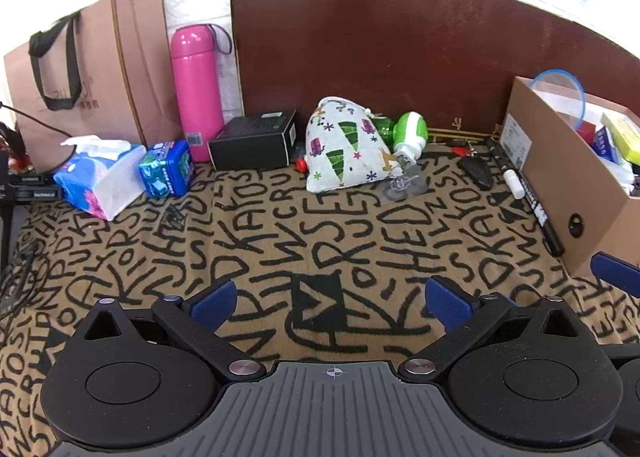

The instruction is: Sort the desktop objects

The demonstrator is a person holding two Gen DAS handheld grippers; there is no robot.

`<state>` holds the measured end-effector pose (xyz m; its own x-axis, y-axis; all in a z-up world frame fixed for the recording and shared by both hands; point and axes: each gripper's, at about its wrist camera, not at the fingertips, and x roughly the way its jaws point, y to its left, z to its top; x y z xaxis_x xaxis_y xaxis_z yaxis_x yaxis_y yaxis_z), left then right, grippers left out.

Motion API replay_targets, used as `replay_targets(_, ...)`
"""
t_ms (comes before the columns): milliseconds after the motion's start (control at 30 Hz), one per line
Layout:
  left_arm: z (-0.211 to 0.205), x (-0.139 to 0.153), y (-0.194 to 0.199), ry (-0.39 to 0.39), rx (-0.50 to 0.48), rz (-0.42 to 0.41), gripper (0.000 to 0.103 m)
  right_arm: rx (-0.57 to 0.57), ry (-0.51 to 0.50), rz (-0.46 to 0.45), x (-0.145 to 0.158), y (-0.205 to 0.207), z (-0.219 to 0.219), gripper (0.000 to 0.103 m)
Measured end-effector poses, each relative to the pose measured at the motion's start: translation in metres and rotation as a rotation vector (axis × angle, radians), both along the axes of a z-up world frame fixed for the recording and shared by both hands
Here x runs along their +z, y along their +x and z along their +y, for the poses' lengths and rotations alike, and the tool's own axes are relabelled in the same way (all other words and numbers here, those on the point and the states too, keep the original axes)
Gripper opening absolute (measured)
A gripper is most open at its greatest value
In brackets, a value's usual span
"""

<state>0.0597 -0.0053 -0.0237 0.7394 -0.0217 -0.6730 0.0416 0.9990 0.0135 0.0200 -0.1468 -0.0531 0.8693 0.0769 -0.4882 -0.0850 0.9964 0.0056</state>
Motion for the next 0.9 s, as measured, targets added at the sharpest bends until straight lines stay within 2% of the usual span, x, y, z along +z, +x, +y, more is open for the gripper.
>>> replay_targets(233, 0.009, -0.005, 0.036, -0.023, 0.022, 0.057, 0.103, 0.06, -0.02, -0.01, -0.002, 0.029, 0.007, 0.103)
replay_targets(400, 0.013, -0.006, 0.059, -0.032, 0.019, 0.069, 0.103, 0.115, -0.029, -0.021, -0.003, 0.059, 0.01, 0.103)
replay_targets(533, 0.022, -0.006, 0.084, -0.076, 0.001, 0.063, 0.103, 0.174, -0.035, -0.037, -0.006, 0.089, 0.012, 0.102)
replay_targets(733, 0.024, -0.011, 0.129, -0.053, -0.005, 0.042, 0.102, 0.244, -0.072, -0.031, -0.016, 0.135, 0.022, 0.093)
replay_targets(900, 0.021, -0.019, 0.159, -0.09, -0.087, 0.047, 0.097, 0.316, -0.097, -0.018, -0.026, 0.165, 0.027, 0.081)
